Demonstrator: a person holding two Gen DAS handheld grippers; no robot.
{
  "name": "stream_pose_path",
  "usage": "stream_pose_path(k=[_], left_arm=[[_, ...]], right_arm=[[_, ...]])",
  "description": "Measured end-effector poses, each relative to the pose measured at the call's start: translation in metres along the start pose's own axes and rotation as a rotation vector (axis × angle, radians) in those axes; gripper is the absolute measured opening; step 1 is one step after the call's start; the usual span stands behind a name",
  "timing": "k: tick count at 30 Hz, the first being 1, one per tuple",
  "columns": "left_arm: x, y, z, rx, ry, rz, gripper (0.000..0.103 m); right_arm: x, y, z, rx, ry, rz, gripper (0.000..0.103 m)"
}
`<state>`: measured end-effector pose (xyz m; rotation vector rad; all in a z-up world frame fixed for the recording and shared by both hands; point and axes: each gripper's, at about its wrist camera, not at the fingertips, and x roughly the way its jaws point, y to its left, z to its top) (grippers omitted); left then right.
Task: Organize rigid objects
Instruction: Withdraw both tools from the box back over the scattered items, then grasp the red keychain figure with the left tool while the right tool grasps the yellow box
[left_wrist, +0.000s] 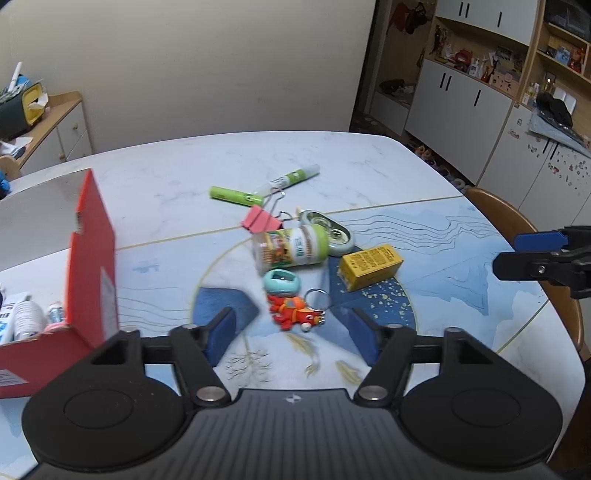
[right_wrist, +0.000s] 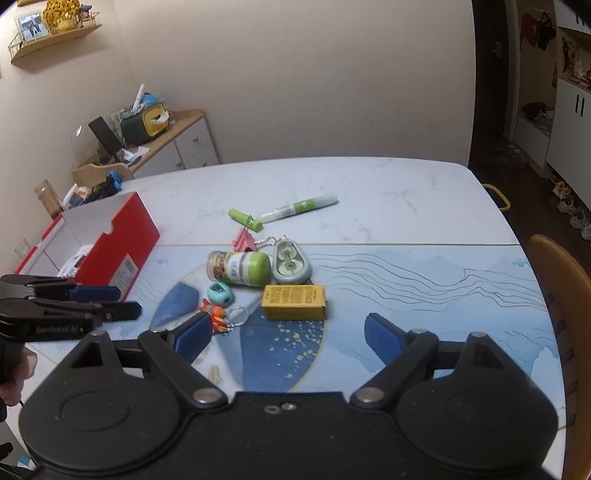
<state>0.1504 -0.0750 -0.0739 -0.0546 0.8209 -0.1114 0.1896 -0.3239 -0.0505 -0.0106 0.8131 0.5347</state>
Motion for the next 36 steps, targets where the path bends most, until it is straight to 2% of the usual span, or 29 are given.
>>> stream_pose_path(k=[2,6,10,15,21,29,36], left_arm=[[0.008,-0.007,-0.001,0.01,0.008,0.007,0.069],[0.024,-0.014,-0.006,0.015,0.01,0.009,0.081],[0.039,-0.019,-0.008,0.017,0.008,0.021,0.086],[0.057,-0.019,-0.009,-0.007,0.004,0.013,0.103],[0.077,-0.017,-0.01,-0.004,0.003,0.012,0.103],[0.104,-0.009,-0.012,0.032,0.087,-0.025,0.103],[0.114,-0.009,-0.016,0.086,0.072,0.014,0.103]], right_arm=[[0.005,-0.003,0.001,-0.002,0.011,0.005,0.089],[0.019,-0.008,0.005,-0.021,0.031,0.016,0.089],[0.039,-0.01,0.009,-0.032,0.063,0.026,0.089],[0.066,-0.008,0.012,-0.038,0.097,0.019,0.089],[0.097,-0.004,0.018,-0.04,0.134,0.0,0.089],[0.128,0.0,0.021,-0.042,0.182,-0.008,0.087],[0.146,0.005,0.022,-0.04,0.22,-0.027,0.083]])
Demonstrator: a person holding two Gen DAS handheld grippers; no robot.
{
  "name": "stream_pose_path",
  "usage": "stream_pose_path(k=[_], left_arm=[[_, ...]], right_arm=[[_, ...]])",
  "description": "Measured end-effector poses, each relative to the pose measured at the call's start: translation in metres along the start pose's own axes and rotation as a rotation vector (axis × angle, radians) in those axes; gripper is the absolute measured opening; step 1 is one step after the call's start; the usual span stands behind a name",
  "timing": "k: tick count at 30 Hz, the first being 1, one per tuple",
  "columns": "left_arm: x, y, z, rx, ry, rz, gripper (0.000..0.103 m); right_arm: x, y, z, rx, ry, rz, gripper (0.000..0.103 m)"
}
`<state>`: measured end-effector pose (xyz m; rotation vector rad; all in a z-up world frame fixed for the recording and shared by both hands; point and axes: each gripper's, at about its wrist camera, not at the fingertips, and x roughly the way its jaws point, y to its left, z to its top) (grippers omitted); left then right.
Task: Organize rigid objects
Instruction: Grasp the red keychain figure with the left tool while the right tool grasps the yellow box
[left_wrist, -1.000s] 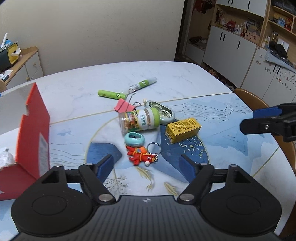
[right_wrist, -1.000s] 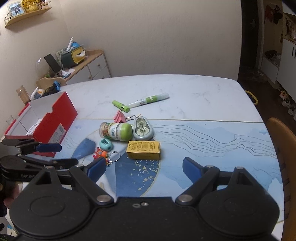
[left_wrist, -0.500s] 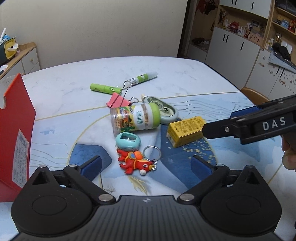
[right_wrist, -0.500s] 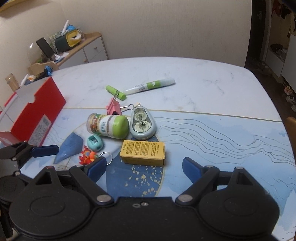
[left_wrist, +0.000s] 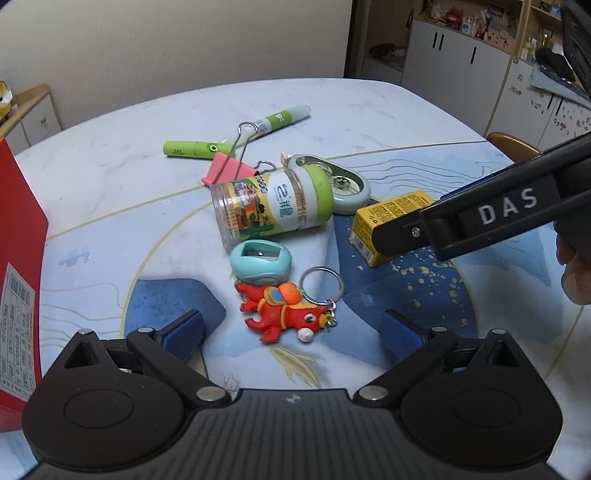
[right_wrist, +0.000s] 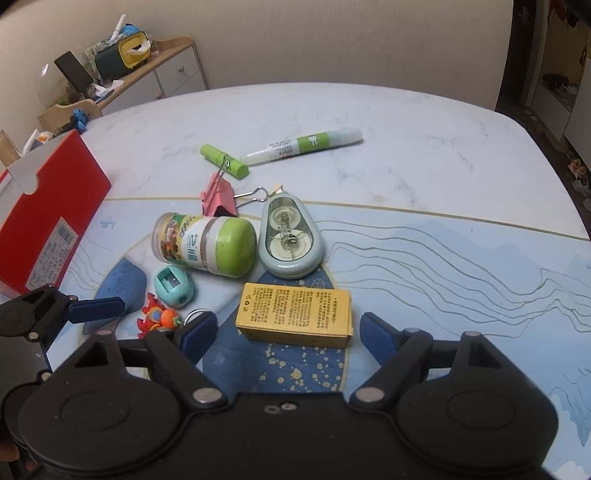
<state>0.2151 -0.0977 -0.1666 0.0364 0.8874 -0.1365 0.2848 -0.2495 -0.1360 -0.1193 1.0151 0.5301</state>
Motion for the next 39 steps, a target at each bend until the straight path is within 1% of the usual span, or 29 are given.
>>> stream_pose_path(k=[4,7,10,12,13,15,18,27,35,39], left_arm=[[0.004,0.002,0.0,0.007,-0.002,0.019,0.102],[0.005,0.003,0.0,0.016,-0.005,0.02,0.101],[0.004,0.001,0.0,0.035,-0.019,0.023,0.091],[0.003,0.0,0.001,0.04,-0.024,0.018,0.081],[0.003,-0.001,0.002,0.044,-0.025,0.017,0.078],[0.001,-0.003,0.003,0.05,-0.029,0.01,0.065],[0.0,-0.005,0.004,0.059,-0.029,0.005,0.054],[-0.005,-0.007,0.002,0.035,-0.017,-0.005,0.053],[-0.024,-0.005,-0.004,-0.012,-0.026,-0.014,0.053],[-0.039,-0.001,-0.002,-0.044,-0.046,-0.011,0.053]], right_arm=[[0.006,0.003,0.001,0.009,0.011,-0.014,0.08],[0.01,0.005,0.003,0.006,0.018,-0.033,0.079],[0.013,0.006,0.003,0.008,0.024,-0.041,0.079],[0.014,0.006,0.003,0.006,0.026,-0.05,0.076],[0.015,0.006,0.003,0.006,0.028,-0.053,0.075],[0.015,0.005,0.003,0.008,0.03,-0.059,0.072],[0.015,0.006,0.003,0.006,0.03,-0.059,0.071],[0.003,0.004,-0.007,0.019,0.03,-0.029,0.07],[-0.018,0.002,-0.02,0.022,0.021,-0.012,0.07],[-0.034,0.003,-0.025,0.023,0.0,0.007,0.07]])
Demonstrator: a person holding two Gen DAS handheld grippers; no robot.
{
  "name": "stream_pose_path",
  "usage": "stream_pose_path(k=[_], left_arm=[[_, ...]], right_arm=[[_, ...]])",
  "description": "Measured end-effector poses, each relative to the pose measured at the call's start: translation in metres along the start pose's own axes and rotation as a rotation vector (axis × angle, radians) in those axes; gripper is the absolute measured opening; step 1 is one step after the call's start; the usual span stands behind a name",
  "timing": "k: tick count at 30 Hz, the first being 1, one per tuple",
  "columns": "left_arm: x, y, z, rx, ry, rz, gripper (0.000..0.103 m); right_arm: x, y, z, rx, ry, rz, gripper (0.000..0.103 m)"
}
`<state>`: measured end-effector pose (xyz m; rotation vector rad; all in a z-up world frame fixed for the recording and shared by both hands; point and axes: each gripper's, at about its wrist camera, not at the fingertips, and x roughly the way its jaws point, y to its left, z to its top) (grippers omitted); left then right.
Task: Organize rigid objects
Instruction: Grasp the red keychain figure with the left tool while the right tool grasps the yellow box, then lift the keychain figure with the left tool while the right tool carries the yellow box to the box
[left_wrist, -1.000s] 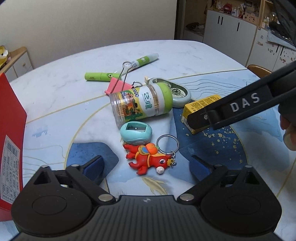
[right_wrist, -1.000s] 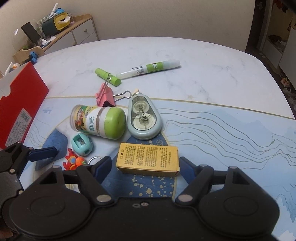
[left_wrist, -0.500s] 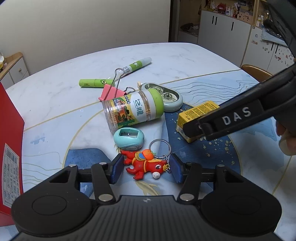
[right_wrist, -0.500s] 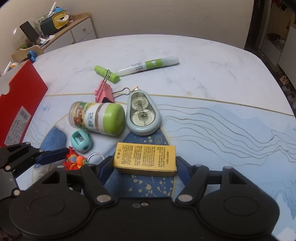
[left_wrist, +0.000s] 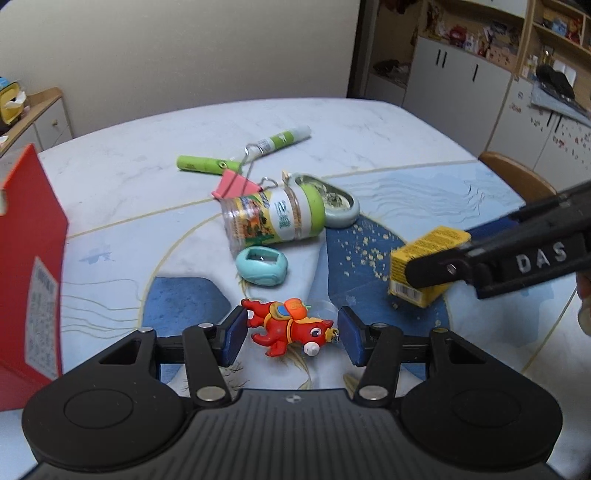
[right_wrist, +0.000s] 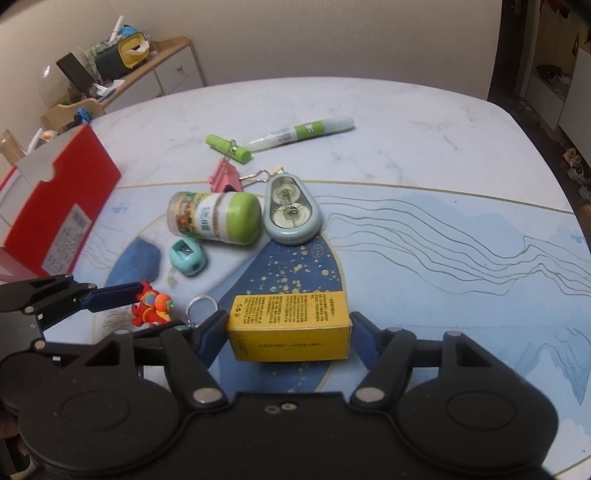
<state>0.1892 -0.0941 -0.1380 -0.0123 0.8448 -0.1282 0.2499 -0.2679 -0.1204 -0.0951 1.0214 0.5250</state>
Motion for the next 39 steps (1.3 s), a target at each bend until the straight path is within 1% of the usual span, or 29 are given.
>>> stream_pose_path(k=[5,10,18,28,34,39], left_arm=[[-0.022,0.003,0.005,-0.021,-0.026,-0.008,0.053],[-0.046,0.006,0.012,-0.039,-0.049,0.0,0.053],[-0.091,0.03,0.026,-0.073,-0.099,0.028,0.053],[-0.137,0.087,0.043,-0.087,-0.163,0.082,0.053],[-0.155,0.134,0.048,-0.108,-0.191,0.127,0.053],[-0.164,0.18,0.049,-0.143,-0.192,0.163,0.053]], right_arm=[[-0.023,0.005,-0.004,-0.02,-0.03,0.024,0.07],[-0.047,0.013,-0.005,-0.042,-0.064,0.049,0.07],[-0.075,0.035,-0.004,-0.082,-0.109,0.08,0.07],[-0.091,0.081,0.006,-0.128,-0.151,0.114,0.07],[-0.087,0.115,0.017,-0.158,-0.163,0.12,0.07],[-0.08,0.148,0.031,-0.18,-0.173,0.145,0.07]])
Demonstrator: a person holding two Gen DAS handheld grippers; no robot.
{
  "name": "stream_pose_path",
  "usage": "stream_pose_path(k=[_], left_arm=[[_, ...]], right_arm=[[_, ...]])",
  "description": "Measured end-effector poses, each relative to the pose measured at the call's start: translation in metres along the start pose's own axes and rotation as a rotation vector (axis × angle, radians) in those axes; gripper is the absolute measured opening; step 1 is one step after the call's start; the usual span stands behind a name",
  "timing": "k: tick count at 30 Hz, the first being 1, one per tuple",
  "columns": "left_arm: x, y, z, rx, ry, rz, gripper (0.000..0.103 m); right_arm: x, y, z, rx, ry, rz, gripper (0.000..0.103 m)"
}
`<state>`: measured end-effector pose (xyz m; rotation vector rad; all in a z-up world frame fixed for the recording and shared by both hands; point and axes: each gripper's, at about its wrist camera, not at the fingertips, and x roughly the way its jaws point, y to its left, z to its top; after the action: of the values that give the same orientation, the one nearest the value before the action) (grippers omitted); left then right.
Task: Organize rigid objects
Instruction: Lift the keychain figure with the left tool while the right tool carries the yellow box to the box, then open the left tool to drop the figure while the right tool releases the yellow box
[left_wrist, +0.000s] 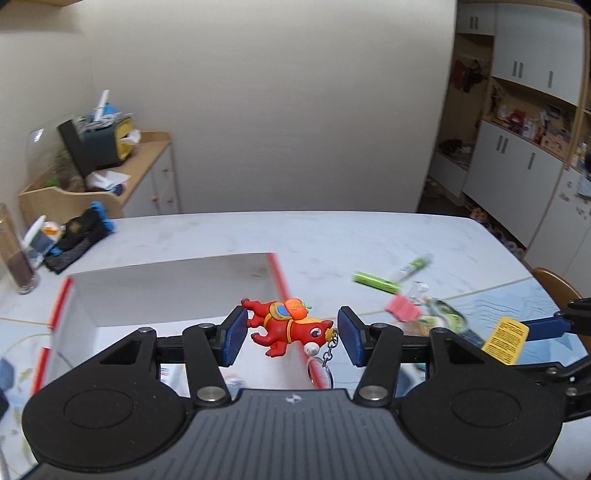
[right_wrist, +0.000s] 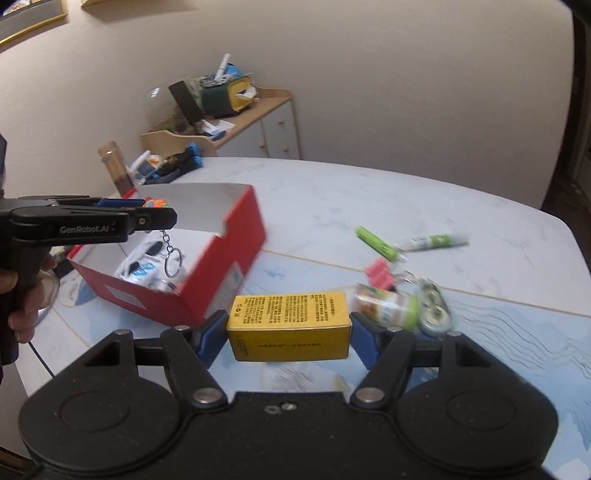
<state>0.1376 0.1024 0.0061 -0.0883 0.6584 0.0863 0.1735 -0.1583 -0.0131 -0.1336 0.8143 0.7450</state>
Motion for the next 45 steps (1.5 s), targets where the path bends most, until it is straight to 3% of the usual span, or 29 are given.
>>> stream_pose_path(k=[9,18,32,45], left_arm=[[0.012,0.078,0.006,-0.047,0.014,0.059,0.053],[0.054,0.135,0.0,-0.1,0.088,0.081,0.053],[0.129,0.155,-0.001,-0.076,0.22,0.054,0.053],[0.175,0.155,-0.004,-0.035,0.38,0.032,0.053]], right_arm=[[0.043,0.063,0.035,-0.059,0.002,0.04,0.07],[0.104,0.119,0.057,-0.141,0.052,0.046,0.07],[0.2,0.153,0.074,-0.247,0.153,-0.028,0.07],[0.246,0.172,0.075,-0.33,0.257,-0.046,0.07]])
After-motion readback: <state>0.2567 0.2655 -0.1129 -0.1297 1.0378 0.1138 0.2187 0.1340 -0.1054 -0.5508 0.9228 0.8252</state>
